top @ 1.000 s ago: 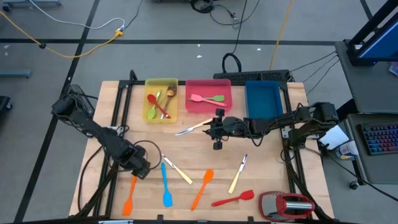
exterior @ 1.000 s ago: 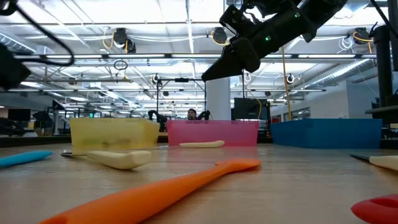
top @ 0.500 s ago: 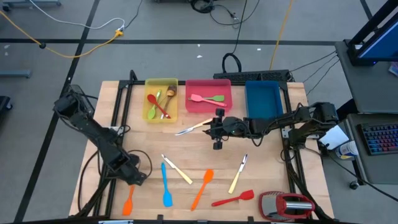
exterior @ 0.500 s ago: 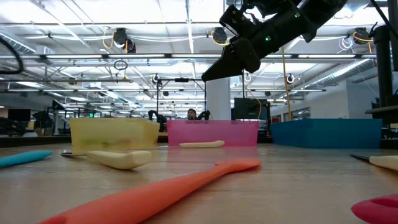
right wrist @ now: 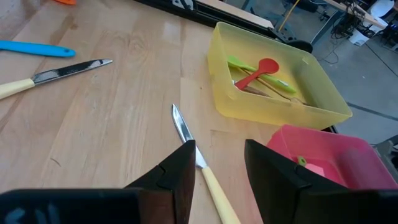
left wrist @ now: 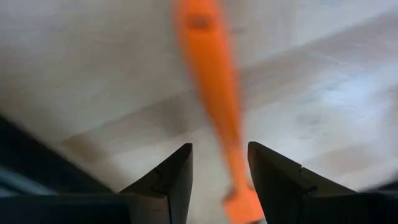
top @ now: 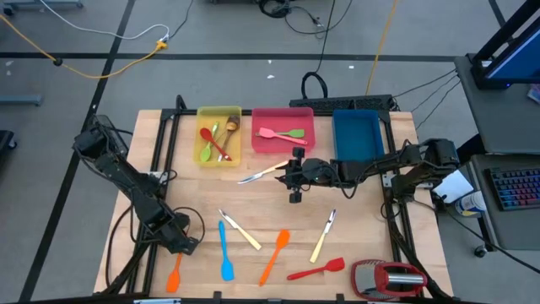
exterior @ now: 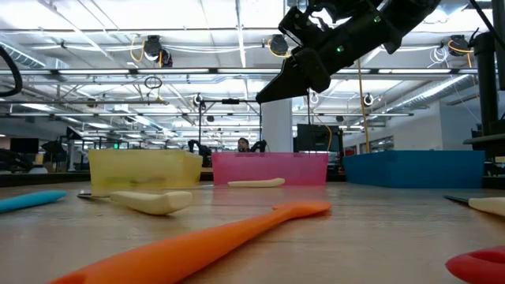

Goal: Pick & Place Kitchen Items
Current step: Put the left orange spatula into the red bin

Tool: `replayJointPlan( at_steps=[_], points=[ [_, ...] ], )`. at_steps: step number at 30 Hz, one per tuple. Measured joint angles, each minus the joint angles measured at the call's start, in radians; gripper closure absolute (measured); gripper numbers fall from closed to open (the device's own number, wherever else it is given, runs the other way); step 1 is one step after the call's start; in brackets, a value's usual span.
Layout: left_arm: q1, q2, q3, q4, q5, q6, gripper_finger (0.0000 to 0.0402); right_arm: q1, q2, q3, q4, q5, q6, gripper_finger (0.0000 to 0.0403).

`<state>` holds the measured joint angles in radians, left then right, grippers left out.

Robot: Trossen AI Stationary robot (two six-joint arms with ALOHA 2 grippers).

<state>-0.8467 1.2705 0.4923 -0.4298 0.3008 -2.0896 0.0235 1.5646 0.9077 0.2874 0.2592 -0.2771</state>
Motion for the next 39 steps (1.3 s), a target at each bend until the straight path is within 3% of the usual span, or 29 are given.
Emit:
replayJointPlan(
  at_steps=[11, 15, 28, 39],
  points=[
    [0.0, 0.0, 0.0, -0.017, -0.063, 0.04, 0.0243, 0.0, 0.0, 0.0, 0.0, 0.0, 0.002, 0.0273],
    [0.001, 0.001, 0.0, -0.001, -0.136, 0.1, 0.0245, 0.0, 0.0, 0.0, 0.0, 0.0, 0.003, 0.0273],
    [0.003, 0.045, 0.004, 0.009, -0.191, 0.224, 0.0354, 0.0, 0.0, 0.0, 0.0, -0.002, 0.004, 0.0273],
    [0.024, 0.05, 0.0, 0.053, -0.205, 0.237, 0.0343, 0.0, 0.0, 0.0, 0.0, -0.003, 0.004, 0.0273]
  ],
)
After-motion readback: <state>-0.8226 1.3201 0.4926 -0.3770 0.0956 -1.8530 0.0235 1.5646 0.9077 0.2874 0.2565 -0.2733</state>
